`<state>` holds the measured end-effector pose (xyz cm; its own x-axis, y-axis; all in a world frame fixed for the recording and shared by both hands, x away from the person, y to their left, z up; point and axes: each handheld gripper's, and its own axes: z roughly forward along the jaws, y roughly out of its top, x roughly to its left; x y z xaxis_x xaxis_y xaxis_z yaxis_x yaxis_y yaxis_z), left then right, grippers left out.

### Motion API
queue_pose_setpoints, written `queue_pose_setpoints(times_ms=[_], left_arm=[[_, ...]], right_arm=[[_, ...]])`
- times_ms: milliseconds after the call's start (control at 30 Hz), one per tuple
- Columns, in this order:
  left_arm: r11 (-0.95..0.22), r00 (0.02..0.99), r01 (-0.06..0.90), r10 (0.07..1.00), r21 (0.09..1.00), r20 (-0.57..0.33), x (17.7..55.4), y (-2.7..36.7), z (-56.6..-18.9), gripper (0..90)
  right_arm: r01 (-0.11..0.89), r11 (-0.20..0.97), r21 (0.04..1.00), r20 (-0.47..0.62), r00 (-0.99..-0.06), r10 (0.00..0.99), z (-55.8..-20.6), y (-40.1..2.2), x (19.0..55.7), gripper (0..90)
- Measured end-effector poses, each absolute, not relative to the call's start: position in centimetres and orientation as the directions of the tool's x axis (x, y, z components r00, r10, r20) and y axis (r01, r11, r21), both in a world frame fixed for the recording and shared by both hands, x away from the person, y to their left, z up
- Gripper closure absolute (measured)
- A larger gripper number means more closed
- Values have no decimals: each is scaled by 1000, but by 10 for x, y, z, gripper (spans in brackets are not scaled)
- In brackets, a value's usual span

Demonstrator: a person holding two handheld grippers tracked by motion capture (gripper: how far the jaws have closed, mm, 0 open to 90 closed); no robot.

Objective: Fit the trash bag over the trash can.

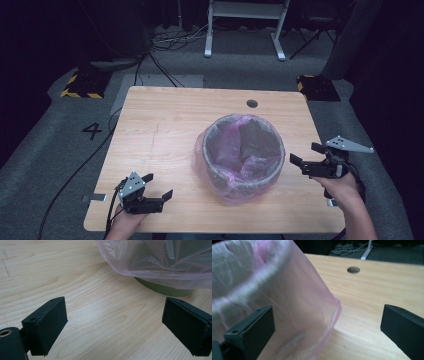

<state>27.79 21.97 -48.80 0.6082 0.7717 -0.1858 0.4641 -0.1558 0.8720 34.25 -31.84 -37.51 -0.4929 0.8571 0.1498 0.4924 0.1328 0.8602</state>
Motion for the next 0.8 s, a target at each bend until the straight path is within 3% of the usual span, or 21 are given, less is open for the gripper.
queue_pose_setpoints(times_ms=[500, 800], left_arm=[[-134, 585, 468, 788, 874, -193, 278, 224, -487, 50], [-144, 593, 469, 783, 871, -189, 278, 221, -488, 50]], right_arm=[[604, 67, 794, 198, -361, 911, -462, -354, 323, 0], [630, 58, 775, 188, -317, 929, -491, -358, 311, 0]])
